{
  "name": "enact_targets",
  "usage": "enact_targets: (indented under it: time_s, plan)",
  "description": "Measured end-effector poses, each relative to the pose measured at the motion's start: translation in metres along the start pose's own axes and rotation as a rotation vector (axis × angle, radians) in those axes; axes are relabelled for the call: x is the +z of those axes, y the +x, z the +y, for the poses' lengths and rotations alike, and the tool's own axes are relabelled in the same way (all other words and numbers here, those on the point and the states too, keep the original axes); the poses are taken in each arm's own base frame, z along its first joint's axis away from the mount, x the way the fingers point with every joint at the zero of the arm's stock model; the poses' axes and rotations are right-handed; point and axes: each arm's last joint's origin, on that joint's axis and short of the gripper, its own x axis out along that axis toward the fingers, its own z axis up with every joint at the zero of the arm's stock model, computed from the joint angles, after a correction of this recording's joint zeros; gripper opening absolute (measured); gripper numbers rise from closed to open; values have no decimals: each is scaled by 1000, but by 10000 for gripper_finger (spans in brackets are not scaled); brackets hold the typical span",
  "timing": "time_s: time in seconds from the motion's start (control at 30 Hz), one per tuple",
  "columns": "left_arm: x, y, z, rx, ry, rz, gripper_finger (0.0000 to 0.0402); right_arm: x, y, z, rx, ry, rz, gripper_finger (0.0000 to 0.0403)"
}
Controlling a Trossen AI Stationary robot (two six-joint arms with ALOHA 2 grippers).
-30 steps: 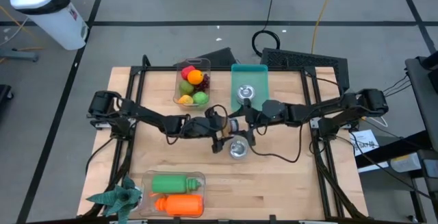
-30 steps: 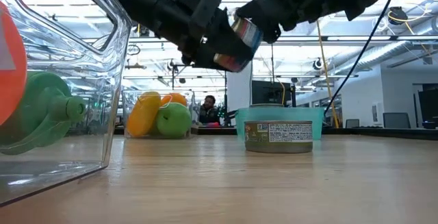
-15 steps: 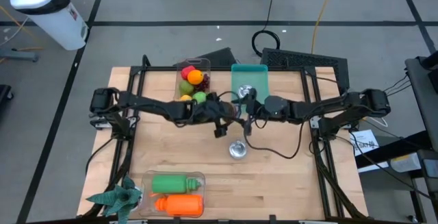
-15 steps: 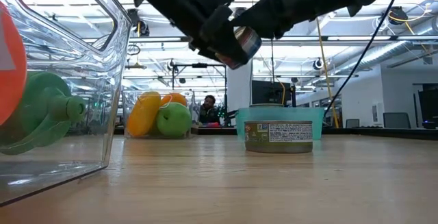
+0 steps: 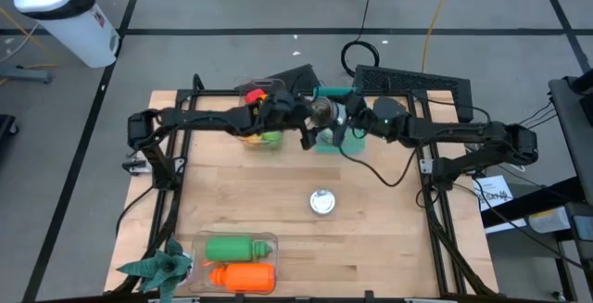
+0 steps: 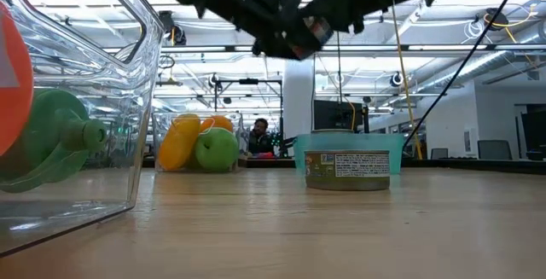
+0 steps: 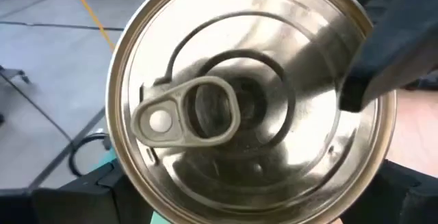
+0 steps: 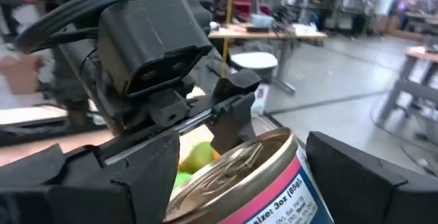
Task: Pick & Place Food Item
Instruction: Put the blue pink tuna can into the light blue bin
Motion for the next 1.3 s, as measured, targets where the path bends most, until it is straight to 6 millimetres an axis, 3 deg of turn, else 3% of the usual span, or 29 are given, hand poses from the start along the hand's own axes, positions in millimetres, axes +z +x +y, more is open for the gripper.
enact_targets:
  time_s: [0.37,0.57,0.77,1.07,1.3]
  plan:
    - [-57,63,17,-7,-108,104,342,-25,4,-34,-126,106,197,297]
    - [-66,84,22,8,-133,115,287,-48,5,-46,-179,149,211,297]
    - [-71,84,23,10,-142,165,234,-75,6,-51,-122,215,173,297]
    - [-65,77,12,-4,-146,181,200,-79,4,-49,-89,233,153,297]
    - [-22,50,15,15,-123,58,208,-78,5,-43,18,251,140,297]
